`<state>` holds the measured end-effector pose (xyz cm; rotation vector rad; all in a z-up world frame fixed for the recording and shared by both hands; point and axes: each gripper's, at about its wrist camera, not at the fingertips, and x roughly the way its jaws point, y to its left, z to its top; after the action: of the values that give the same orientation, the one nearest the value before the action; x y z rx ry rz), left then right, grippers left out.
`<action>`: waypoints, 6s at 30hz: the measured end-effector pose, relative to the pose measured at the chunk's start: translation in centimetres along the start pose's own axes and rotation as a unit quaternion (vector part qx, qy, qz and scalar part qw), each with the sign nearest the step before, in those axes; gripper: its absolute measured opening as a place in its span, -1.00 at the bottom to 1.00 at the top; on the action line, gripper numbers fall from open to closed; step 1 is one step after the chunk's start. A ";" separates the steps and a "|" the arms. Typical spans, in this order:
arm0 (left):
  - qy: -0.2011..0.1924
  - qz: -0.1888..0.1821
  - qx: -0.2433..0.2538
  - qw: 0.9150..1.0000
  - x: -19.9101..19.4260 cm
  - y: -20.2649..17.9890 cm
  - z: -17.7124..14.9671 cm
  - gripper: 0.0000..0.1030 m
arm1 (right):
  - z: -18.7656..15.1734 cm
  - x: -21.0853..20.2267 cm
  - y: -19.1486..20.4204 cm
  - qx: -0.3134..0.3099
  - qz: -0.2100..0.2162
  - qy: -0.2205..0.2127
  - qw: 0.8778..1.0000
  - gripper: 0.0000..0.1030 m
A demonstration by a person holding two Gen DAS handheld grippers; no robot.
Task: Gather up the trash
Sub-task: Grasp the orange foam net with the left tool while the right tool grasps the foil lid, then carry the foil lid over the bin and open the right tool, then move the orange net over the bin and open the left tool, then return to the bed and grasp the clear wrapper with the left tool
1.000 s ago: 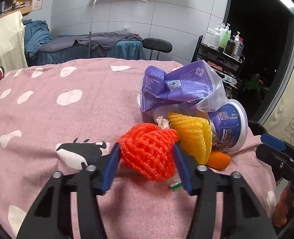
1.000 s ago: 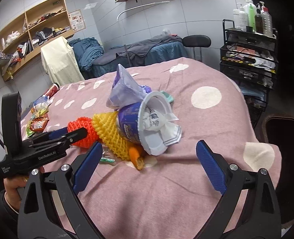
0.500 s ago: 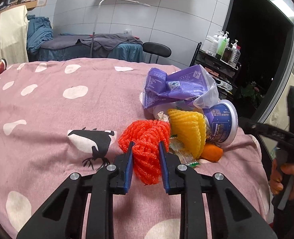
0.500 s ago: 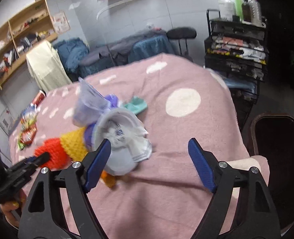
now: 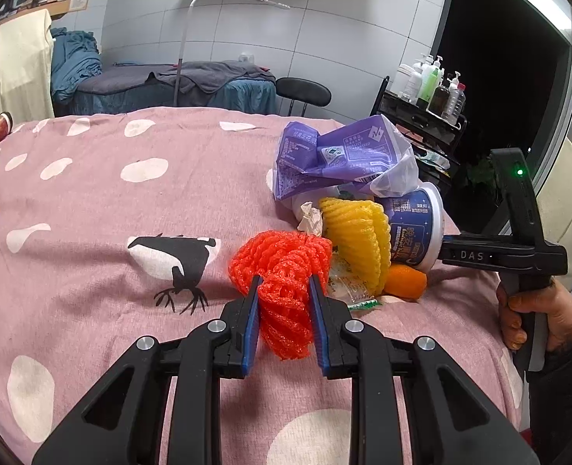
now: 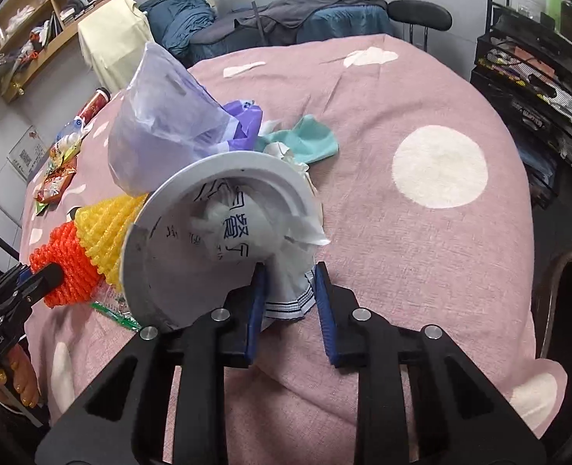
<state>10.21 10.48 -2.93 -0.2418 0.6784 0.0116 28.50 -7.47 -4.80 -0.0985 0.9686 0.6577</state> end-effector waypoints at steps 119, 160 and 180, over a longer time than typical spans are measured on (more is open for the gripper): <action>0.092 -0.240 0.287 0.923 8.7 -34.1 -1.8 0.89 | -24.4 -22.9 -18.5 0.330 -0.348 -0.215 0.851 0.81; 0.050 -0.069 -0.032 0.996 1.8 -3.2 -0.4 0.30 | -11.7 -13.1 -3.9 0.131 -0.159 -0.197 0.959 0.82; 0.085 -0.114 -0.063 0.988 4.7 -1.9 0.3 -0.80 | -7.6 -10.1 3.4 0.038 -0.095 -0.167 0.981 0.82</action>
<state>14.18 8.41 -5.25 -0.4456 0.8168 -0.1874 17.14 -12.28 -0.50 -0.0121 0.6499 0.4418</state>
